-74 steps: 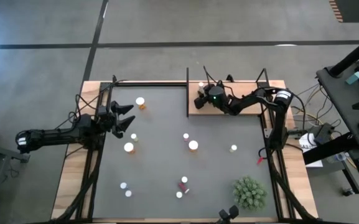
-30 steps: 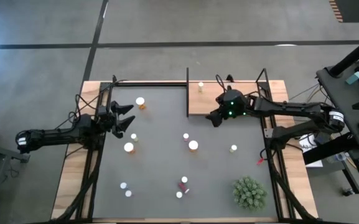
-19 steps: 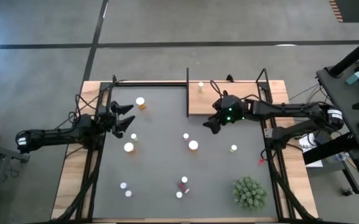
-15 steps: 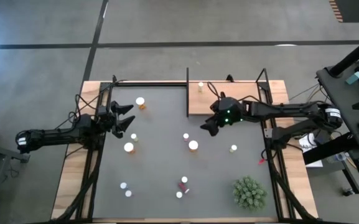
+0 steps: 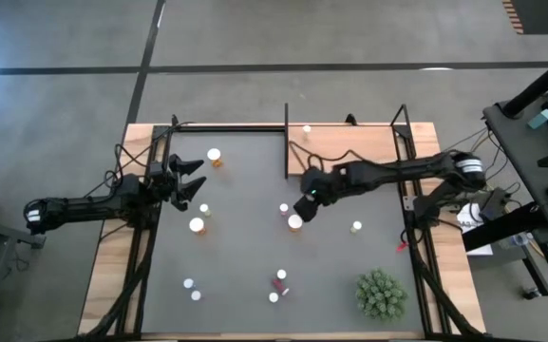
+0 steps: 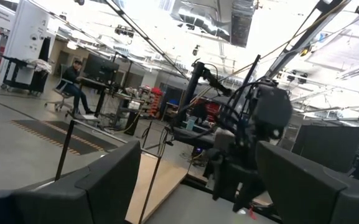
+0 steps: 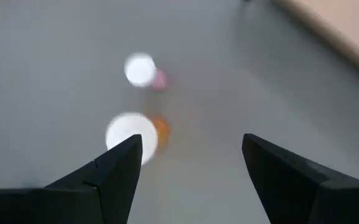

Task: Pick and place medicine bottles onto shelf by color
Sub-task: Put the right bottom orange medicine bottle on the shelf

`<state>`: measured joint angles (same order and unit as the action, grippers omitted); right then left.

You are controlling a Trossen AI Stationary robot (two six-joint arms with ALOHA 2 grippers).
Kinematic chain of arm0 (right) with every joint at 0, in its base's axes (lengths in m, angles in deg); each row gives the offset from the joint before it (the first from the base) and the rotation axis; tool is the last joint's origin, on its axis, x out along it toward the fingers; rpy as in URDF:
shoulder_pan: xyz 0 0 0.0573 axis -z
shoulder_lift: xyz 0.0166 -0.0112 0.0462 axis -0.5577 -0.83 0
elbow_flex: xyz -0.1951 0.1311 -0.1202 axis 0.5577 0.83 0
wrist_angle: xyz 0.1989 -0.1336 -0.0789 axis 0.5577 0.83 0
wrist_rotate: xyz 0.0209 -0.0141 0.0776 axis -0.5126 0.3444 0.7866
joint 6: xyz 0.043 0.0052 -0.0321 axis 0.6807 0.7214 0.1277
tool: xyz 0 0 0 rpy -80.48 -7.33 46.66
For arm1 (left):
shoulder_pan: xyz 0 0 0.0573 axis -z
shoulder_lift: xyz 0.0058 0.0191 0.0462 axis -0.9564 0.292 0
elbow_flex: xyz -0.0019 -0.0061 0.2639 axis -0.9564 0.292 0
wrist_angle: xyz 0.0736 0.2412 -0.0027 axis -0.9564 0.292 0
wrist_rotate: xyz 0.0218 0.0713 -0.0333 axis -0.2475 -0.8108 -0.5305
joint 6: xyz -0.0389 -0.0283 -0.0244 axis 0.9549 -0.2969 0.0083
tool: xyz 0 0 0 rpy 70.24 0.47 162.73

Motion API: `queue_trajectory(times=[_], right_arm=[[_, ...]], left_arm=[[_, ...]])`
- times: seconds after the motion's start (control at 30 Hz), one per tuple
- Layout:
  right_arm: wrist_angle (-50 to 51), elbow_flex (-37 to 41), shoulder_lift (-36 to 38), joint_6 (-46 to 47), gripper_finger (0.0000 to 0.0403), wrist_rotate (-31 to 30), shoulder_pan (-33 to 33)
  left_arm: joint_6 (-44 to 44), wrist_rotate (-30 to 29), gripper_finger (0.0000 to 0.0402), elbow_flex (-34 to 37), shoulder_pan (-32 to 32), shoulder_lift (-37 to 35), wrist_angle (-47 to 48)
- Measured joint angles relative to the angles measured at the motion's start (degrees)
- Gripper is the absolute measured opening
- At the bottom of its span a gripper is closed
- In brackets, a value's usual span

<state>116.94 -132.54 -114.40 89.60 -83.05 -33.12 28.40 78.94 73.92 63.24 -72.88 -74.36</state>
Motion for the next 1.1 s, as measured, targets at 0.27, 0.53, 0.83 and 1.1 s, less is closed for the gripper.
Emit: queue_trajectory(times=[0.27, 0.53, 0.83, 1.1], right_arm=[[7.09, -6.1, -5.26, 10.53, 0.0276, 0.56, -2.86], [7.28, -8.63, -7.17, 12.2, 0.0291, 0.94, -3.98], [6.75, -8.88, -9.29, 17.88, 0.0299, 2.56, -5.68], [5.47, -9.78, -12.94, 19.17, 0.0301, 2.39, -5.64]], left_arm=[[0.0, 0.0, 0.0302, 0.0, 0.0, 0.0, 0.0], [0.0, 0.0, 0.0302, 0.0, 0.0, -0.01, -0.03], [0.0, 0.0, 0.0302, 0.0, 0.0, 0.0, -0.02], [0.0, 0.01, 0.0302, 0.0, 0.0, 0.0, -0.04]])
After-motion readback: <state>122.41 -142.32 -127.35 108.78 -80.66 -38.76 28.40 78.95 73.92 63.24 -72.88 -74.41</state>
